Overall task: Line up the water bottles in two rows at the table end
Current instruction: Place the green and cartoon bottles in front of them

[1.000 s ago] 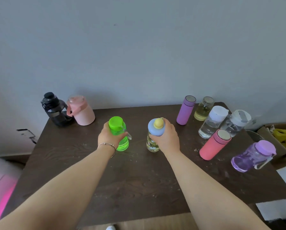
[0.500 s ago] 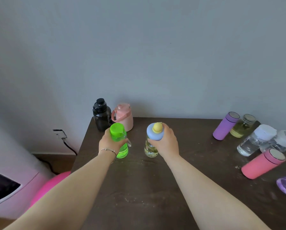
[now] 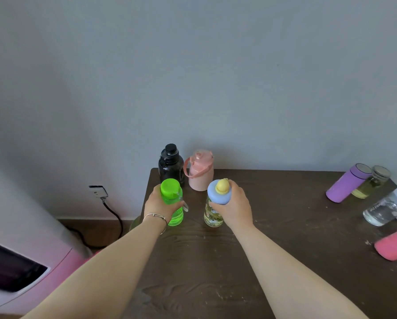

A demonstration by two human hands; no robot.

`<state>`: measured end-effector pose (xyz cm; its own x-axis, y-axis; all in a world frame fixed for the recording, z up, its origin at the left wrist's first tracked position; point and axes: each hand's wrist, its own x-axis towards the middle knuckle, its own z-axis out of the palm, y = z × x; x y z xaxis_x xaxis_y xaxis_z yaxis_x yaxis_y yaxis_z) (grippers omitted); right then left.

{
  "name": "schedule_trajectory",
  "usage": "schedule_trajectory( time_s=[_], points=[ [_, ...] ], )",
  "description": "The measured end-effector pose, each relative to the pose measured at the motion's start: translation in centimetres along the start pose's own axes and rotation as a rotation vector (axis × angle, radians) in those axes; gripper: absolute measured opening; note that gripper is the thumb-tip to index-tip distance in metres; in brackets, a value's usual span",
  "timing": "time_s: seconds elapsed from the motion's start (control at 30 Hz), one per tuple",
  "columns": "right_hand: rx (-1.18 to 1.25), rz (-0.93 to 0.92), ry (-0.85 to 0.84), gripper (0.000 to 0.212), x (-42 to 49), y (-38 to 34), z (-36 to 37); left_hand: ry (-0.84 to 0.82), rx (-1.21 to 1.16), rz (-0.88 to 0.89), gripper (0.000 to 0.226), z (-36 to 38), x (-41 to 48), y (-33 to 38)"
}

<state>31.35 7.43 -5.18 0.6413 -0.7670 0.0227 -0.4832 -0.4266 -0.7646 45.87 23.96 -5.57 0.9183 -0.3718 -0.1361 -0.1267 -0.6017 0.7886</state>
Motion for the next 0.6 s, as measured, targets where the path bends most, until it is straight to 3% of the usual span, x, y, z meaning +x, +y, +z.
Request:
schedule_trajectory(
  time_s=[0.6],
  points=[
    [-0.008,-0.089,-0.122,0.077,5.9,0.1,5.5,0.000,0.026,-0.062,0.080,1.6,5.9,-1.1]
  ],
)
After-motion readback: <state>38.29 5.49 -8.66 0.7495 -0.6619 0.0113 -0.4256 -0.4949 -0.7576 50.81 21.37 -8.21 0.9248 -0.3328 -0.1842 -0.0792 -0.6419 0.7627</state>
